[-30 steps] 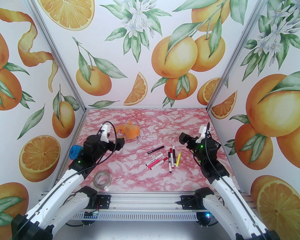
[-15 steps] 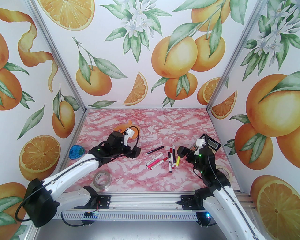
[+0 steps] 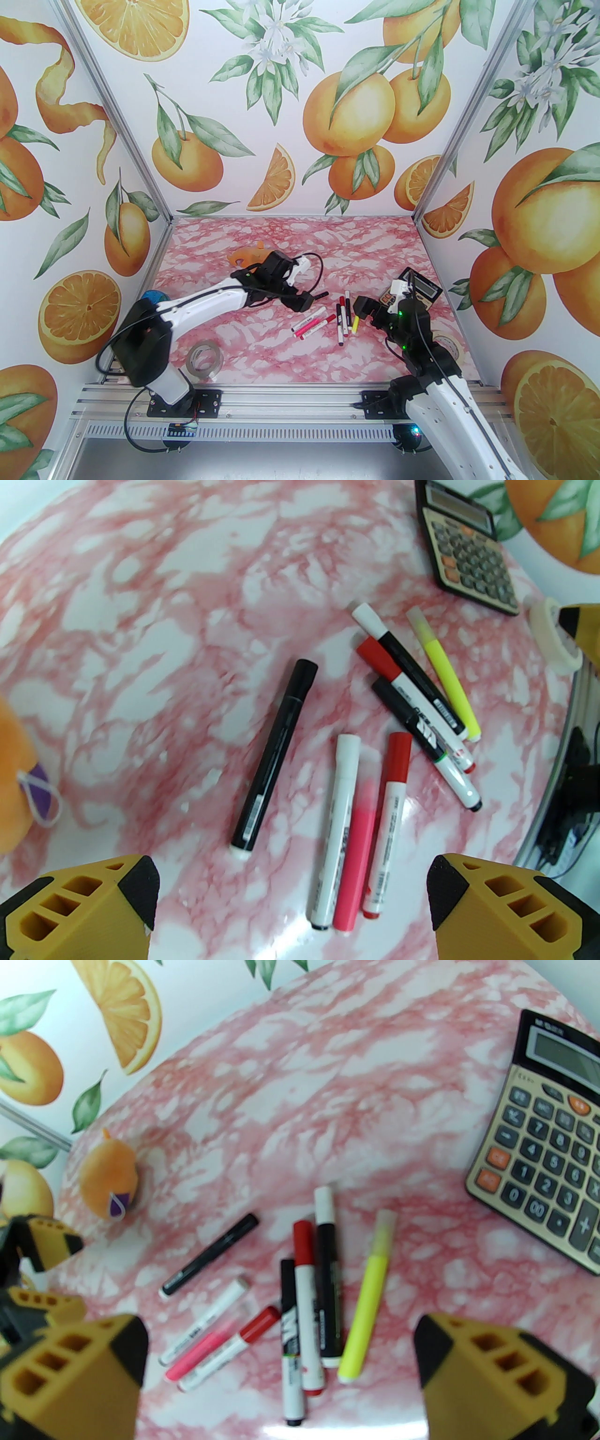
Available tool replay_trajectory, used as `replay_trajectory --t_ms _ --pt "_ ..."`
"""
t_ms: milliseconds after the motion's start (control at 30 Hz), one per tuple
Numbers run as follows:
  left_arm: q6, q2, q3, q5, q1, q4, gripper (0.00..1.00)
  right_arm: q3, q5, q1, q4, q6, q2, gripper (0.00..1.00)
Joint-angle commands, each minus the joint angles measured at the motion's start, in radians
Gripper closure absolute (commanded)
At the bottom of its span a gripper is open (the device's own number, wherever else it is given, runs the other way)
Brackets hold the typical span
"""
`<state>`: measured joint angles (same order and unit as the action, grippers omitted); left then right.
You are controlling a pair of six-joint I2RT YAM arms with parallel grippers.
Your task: Open the pen caps
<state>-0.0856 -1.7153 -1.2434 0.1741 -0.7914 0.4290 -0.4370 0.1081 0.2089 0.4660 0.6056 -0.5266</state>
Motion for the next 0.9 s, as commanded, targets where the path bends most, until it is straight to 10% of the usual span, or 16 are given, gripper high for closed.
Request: replay_trajectory --t_ms 0,867 --pt "0.061 -0.074 -0.095 0.002 -0.02 0.086 0.07 -0.008 0.071 0.003 0.018 -0.003 0.004 0.0" --pt "0.24 -0.479 -0.552 -0.005 -0.023 0.438 0.36 0.0 0.109 0.007 0.004 0.028 -0.01 0.0"
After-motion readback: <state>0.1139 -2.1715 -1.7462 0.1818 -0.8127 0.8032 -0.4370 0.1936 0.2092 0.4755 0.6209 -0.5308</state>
